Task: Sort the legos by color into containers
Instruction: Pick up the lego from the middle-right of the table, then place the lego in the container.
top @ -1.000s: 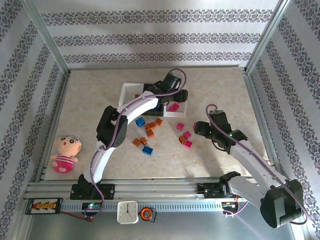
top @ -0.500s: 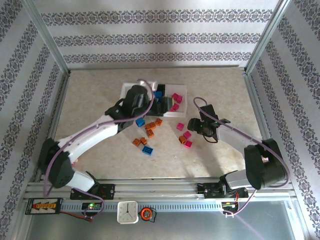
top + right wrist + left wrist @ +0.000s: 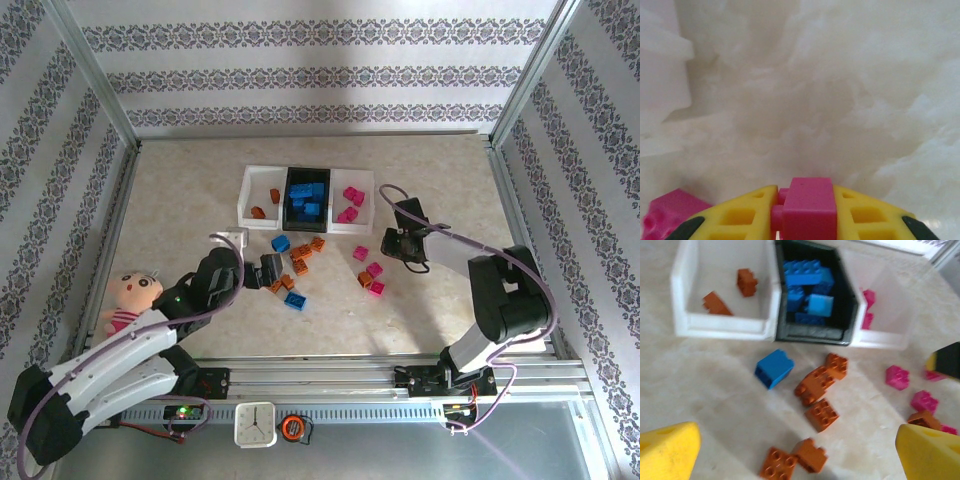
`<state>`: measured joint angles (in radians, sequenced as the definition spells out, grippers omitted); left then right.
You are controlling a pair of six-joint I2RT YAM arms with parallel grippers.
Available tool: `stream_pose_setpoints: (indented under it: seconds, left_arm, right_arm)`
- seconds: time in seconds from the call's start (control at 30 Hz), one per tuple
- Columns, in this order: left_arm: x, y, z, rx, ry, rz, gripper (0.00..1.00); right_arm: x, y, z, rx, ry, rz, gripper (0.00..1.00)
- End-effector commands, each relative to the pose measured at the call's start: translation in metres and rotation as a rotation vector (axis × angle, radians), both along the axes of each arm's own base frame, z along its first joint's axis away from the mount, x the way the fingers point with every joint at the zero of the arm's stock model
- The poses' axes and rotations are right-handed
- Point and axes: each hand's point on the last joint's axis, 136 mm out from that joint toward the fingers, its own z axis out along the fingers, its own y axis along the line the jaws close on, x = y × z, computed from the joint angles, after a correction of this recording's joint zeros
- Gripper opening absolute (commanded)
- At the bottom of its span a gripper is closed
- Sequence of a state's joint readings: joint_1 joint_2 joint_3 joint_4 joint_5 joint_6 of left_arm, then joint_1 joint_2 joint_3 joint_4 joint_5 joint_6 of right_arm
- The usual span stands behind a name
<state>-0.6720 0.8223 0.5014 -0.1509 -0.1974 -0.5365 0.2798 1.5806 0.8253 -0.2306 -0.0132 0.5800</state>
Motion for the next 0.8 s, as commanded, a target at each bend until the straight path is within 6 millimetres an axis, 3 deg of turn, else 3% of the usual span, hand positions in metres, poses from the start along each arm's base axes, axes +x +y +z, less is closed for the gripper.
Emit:
stream_pose_setpoints:
  seconds: [0.0, 0.17, 0.3, 0.4, 0.57, 0.63, 0.67, 0.77]
  left_arm:
    - [-0.01, 0.026, -0.028, 0.059, 0.071, 0.085, 1.0]
    - [-0.014, 0.028, -0.037, 0.043, 0.09, 0.088, 1.0]
    - [-0.013, 0.021, -0.038, 0.021, 0.095, 0.062, 1.0]
    - [-0.014, 0.017, -0.038, 0.008, 0.099, 0.049, 1.0]
    - [-0.016, 0.016, -0.041, 0.008, 0.113, 0.034, 1.0]
    - [-0.017, 0.014, -0.042, 0.003, 0.117, 0.026, 1.0]
    - [-0.017, 0.014, -0.042, 0.002, 0.121, 0.023, 1.0]
    - [-0.018, 0.014, -0.043, 0.001, 0.128, 0.02, 1.0]
  right_arm:
    - [0.005, 0.017, 0.056, 0.031, -0.128, 0.082, 0.21]
    - [0.011, 0.061, 0.124, 0.095, -0.257, 0.226, 0.19]
    - [0.039, 0.085, 0.139, 0.107, -0.281, 0.266, 0.19]
    - [0.066, 0.096, 0.133, 0.068, -0.282, 0.277, 0.2]
    - [0.107, 0.096, 0.108, -0.033, -0.23, 0.256, 0.23]
    - [0.117, 0.096, 0.1, -0.061, -0.21, 0.247, 0.33]
    - [0.122, 0.097, 0.098, -0.068, -0.207, 0.249, 0.42]
    - [0.13, 0.099, 0.105, -0.075, -0.222, 0.253, 0.59]
